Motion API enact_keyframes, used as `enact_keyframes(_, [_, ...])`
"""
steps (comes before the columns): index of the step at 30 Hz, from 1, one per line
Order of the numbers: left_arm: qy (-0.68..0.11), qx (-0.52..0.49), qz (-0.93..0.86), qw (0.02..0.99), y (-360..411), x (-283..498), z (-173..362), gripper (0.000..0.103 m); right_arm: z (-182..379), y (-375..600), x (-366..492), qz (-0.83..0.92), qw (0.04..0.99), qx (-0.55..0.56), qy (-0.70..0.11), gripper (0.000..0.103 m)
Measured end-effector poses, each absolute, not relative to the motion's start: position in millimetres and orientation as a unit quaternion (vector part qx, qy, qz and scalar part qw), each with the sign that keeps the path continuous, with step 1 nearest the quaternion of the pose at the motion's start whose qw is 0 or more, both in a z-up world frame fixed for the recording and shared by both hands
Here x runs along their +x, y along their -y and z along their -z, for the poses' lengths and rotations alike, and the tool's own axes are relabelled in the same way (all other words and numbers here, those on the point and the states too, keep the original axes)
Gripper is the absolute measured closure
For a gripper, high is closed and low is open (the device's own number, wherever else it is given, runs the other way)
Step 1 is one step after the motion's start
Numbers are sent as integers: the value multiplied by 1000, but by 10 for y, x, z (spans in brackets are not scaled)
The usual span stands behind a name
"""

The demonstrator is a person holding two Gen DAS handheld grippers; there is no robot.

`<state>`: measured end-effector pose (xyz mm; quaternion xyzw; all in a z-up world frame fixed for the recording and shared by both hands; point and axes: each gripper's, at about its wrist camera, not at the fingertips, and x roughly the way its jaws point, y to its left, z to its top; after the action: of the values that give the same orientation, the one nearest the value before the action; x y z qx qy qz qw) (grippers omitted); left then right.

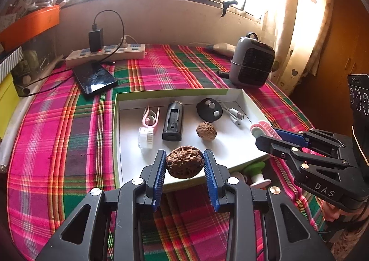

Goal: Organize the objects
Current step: 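Lower the walnut and pink hook into the white box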

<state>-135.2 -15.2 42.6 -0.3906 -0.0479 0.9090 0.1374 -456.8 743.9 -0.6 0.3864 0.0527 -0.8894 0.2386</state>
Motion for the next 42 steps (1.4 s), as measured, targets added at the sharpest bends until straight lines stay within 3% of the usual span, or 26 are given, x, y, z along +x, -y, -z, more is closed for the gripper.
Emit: enact_keyframes(42, [32, -438, -888, 134, -226, -1904, -92, 72, 358, -7296, -5241, 871, 218, 437, -54, 79])
